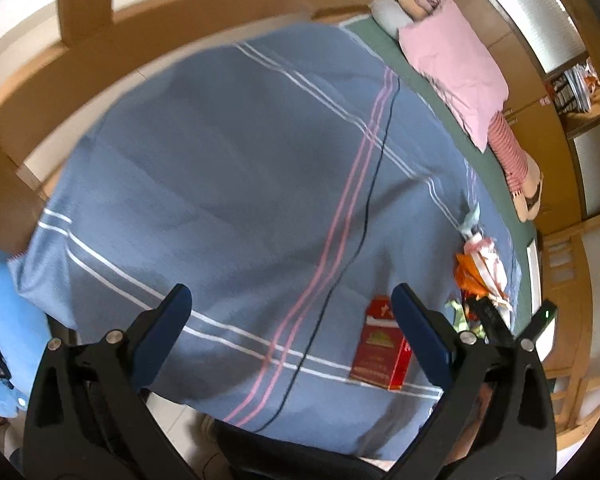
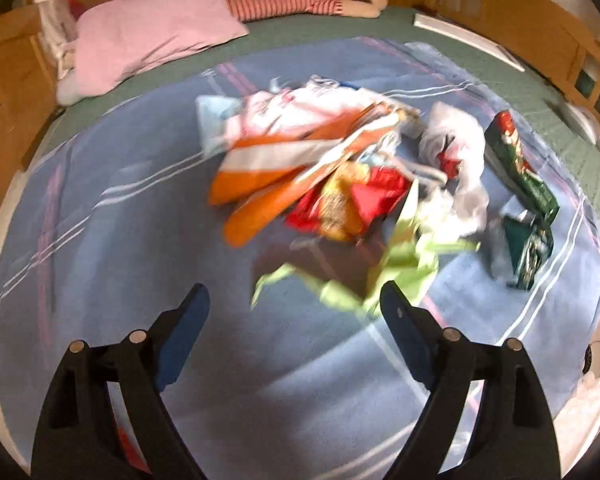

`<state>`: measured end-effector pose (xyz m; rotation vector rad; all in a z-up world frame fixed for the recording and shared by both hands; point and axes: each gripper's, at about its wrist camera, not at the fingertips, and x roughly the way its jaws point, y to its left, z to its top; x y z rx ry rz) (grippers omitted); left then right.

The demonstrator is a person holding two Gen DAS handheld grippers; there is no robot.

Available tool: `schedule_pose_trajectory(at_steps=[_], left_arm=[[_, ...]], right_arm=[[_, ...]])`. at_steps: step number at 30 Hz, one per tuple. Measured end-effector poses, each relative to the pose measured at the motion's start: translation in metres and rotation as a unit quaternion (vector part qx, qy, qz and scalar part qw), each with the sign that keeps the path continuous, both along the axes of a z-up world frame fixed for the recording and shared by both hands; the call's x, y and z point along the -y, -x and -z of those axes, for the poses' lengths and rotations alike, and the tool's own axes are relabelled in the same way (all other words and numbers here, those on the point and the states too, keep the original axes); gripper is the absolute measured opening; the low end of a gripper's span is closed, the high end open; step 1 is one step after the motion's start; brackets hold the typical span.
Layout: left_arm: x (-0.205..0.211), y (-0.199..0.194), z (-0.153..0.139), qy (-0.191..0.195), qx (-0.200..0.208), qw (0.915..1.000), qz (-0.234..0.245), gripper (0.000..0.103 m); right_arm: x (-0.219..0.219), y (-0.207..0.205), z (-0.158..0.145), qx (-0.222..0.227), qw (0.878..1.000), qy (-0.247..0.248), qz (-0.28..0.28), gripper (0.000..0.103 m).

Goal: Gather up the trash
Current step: 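Grasp the green paper crane with the right tool while the left tool grasps the red box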

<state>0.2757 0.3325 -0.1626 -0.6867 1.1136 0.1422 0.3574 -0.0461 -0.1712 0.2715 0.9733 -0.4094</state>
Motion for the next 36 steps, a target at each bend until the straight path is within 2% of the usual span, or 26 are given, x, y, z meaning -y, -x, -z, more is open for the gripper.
schedule_pose_trajectory(at_steps=[3,6,8,9,10,13,17,18,21,25,28,31,34,36], left_arm=[[0.006,-0.001,0.006,0.005,-0.009,0.9998,0.015,0.099],[0.008,-0.002,0.009,0.0,-0.015,0.9998,0.011,0.099],[0.01,-0.004,0.011,0.003,-0.019,0.9998,0.009,0.099],[0.012,-0.005,0.012,0.006,-0.02,0.9997,0.01,0.099],[0.015,-0.006,0.013,0.008,-0.022,0.9996,0.014,0.099],[0.023,-0.008,0.016,0.006,-0.026,0.9992,0.03,0.099],[0.031,-0.011,0.023,0.003,-0.035,0.9987,0.036,0.099],[0.033,-0.012,0.026,0.005,-0.039,0.9985,0.037,0.099],[0.042,-0.016,0.036,0.02,-0.051,0.9974,0.047,0.099],[0.069,-0.027,0.057,0.064,-0.067,0.9911,0.096,0.099],[0.092,-0.032,0.06,0.086,-0.044,0.987,0.129,0.099],[0.107,-0.034,0.054,0.114,-0.012,0.9837,0.139,0.099],[0.121,-0.036,0.052,0.094,0.007,0.9837,0.154,0.099],[0.133,-0.038,0.055,0.054,0.001,0.9846,0.166,0.098]], right_arm=[[0.02,-0.007,0.006,-0.006,0.999,0.033,0.036,0.085],[0.035,-0.016,0.033,-0.054,0.997,0.012,0.044,0.084],[0.04,-0.013,0.042,-0.067,0.997,0.0,0.044,0.061],[0.041,-0.01,0.042,-0.067,0.997,0.001,0.046,0.055],[0.04,-0.006,0.04,-0.063,0.997,-0.003,0.045,0.043],[0.043,0.015,0.03,-0.03,0.994,-0.101,0.036,0.042],[0.028,0.05,0.015,0.013,0.973,-0.229,0.023,0.042],[0.018,0.06,0.01,0.02,0.97,-0.243,0.011,0.042],[-0.006,0.079,-0.001,0.029,0.972,-0.233,-0.006,0.042],[-0.005,0.09,-0.011,0.052,0.977,-0.205,0.02,0.042],[0.005,0.093,-0.012,0.058,0.977,-0.203,0.037,0.043],[0.015,0.096,-0.013,0.062,0.975,-0.204,0.058,0.043],[0.021,0.097,-0.02,0.074,0.978,-0.181,0.075,0.043],[0.02,0.1,-0.023,0.077,0.98,-0.171,0.074,0.043]])
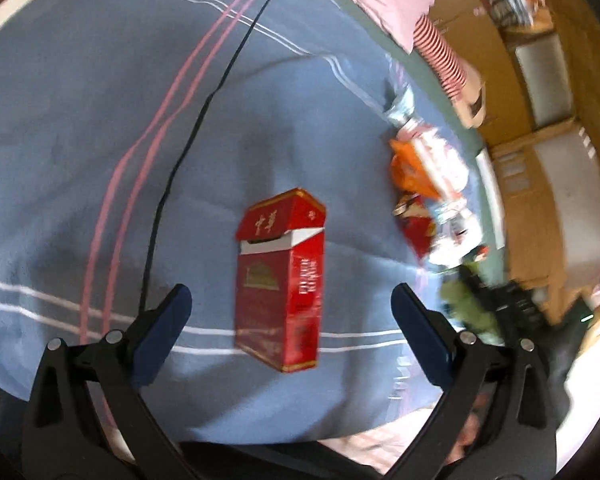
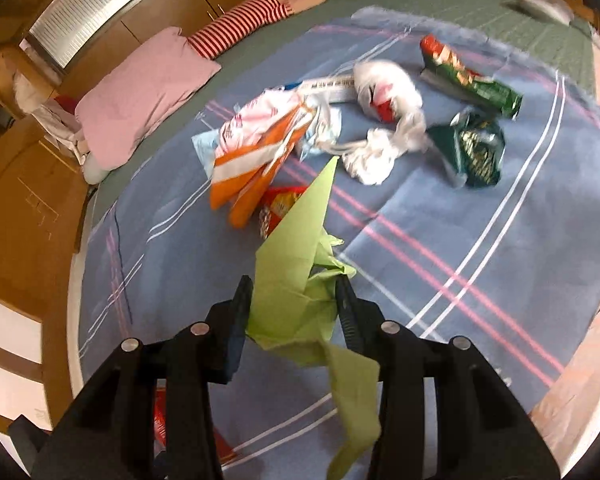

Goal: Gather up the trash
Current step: 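Grasp the green paper crane with the right tool while the left tool grasps the red box, then lift the red box with the left tool while the right tool lifts the crane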

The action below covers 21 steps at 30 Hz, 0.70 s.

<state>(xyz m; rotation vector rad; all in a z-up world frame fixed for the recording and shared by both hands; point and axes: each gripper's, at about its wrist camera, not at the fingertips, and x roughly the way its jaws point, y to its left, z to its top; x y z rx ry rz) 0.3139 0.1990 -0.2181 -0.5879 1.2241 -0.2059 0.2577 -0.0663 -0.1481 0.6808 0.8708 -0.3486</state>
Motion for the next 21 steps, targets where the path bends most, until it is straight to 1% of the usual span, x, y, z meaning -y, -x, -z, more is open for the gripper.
schedule_pose_trajectory(at_steps=[2,4,6,8,9,10,13,17,21], left_arm=[[0.009,-0.003,0.005,-0.026,-0.005,0.9996,0.013,0.089],[0.014,-0.003,0.012,-0.044,-0.016,0.9984,0.03,0.066],[0.018,-0.004,0.017,-0.057,-0.027,0.9969,0.046,0.054],[0.017,-0.004,0.016,-0.064,-0.021,0.9965,0.049,0.043],[0.018,-0.005,0.014,-0.065,-0.017,0.9963,0.054,0.03],[0.019,-0.004,0.013,-0.069,-0.015,0.9959,0.057,0.023],[0.015,-0.003,0.007,-0.088,0.0,0.9948,0.051,0.023],[0.01,0.001,-0.003,-0.1,0.018,0.9937,0.048,0.023],[-0.001,0.008,-0.021,-0.121,0.045,0.9908,0.042,0.023]], right_arm=[[-0.001,-0.001,-0.001,0.001,1.0,0.006,-0.006,0.043],[-0.001,-0.004,-0.001,0.001,1.0,0.011,-0.012,0.043],[-0.004,-0.006,-0.002,0.004,1.0,0.017,-0.022,0.043],[-0.007,-0.007,-0.005,0.008,0.999,0.027,-0.027,0.043],[-0.009,-0.008,-0.006,0.011,0.999,0.033,-0.03,0.043],[-0.01,-0.008,-0.007,0.013,0.999,0.037,-0.031,0.043],[-0.014,-0.01,-0.009,0.014,0.998,0.042,-0.038,0.043],[-0.015,-0.012,-0.005,0.007,0.999,0.032,-0.043,0.043],[-0.016,-0.015,-0.002,0.002,0.999,0.027,-0.046,0.043]])
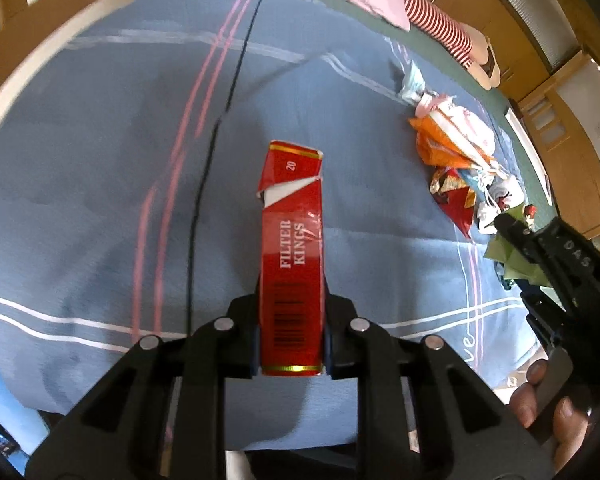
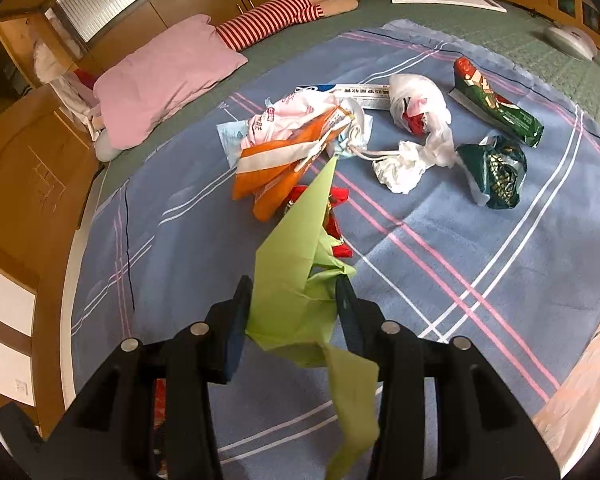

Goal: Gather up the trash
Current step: 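Lift the red box with the left tool while the right tool lifts the crane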

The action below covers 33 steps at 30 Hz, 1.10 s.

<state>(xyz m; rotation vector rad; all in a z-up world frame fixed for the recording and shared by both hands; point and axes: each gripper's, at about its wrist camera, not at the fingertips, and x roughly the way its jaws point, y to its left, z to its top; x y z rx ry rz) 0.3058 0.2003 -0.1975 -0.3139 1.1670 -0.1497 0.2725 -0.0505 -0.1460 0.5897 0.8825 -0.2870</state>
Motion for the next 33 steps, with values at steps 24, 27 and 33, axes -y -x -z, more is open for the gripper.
schedule_pose_trajectory(at_steps=[24,27,33], left_arm=[[-0.004,0.014,-0.028,-0.029,0.053,0.9981,0.012,0.023],[-0.003,0.014,-0.028,-0.028,0.054,0.9981,0.012,0.023],[-0.002,0.014,-0.029,-0.027,0.055,0.998,0.013,0.023]], right_arm=[[-0.011,-0.007,0.008,-0.014,1.0,-0.009,-0.023,0.043],[-0.011,-0.006,0.008,-0.013,1.0,-0.009,-0.022,0.043],[-0.013,-0.006,0.008,-0.014,1.0,-0.009,-0.026,0.043]])
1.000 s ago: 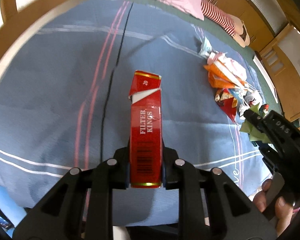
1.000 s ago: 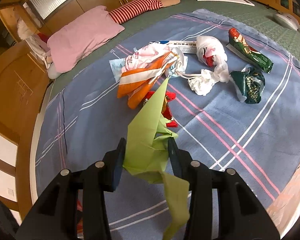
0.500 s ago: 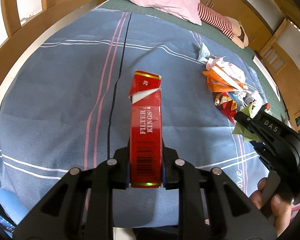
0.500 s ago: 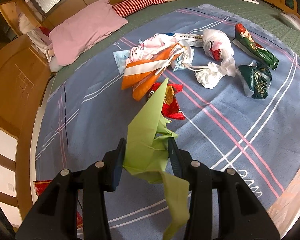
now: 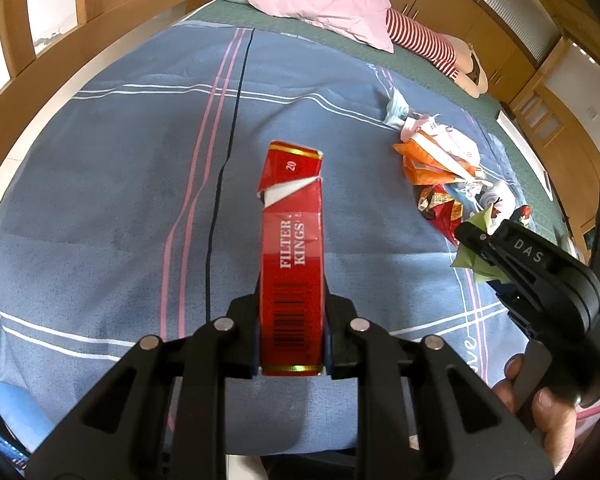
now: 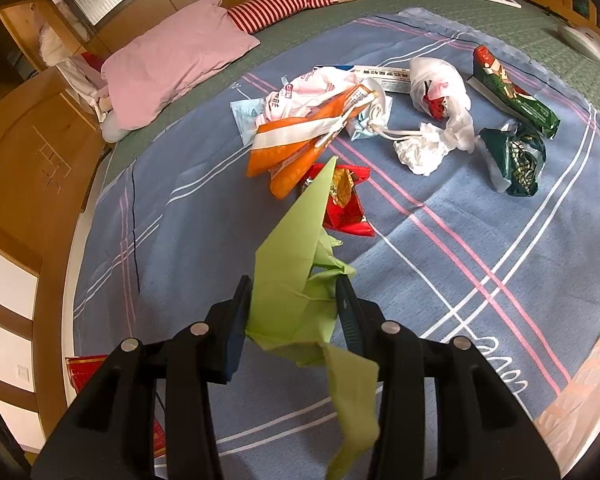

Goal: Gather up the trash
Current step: 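Lift the red box with the left tool while the right tool lifts the crane, then move both tools over the white basket and open them to drop the items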

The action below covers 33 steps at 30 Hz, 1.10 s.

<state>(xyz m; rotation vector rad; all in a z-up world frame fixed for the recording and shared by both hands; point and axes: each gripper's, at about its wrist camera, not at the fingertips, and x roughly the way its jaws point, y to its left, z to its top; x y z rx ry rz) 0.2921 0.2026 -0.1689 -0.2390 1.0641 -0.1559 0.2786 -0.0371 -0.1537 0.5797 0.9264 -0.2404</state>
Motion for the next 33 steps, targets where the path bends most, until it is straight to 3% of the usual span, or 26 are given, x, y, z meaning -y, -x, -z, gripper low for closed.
schedule_pose_trajectory(at_steps=[29,33], left_arm=[[0.004,-0.001,-0.001,0.008,0.008,0.9998,0.018,0.023],[0.004,0.0,-0.008,0.049,0.026,0.9977,0.038,0.023]], right_arm=[[0.001,0.0,0.003,-0.002,1.0,-0.007,-0.001,0.043],[0.011,0.014,-0.011,0.03,0.999,-0.017,0.015,0.043]])
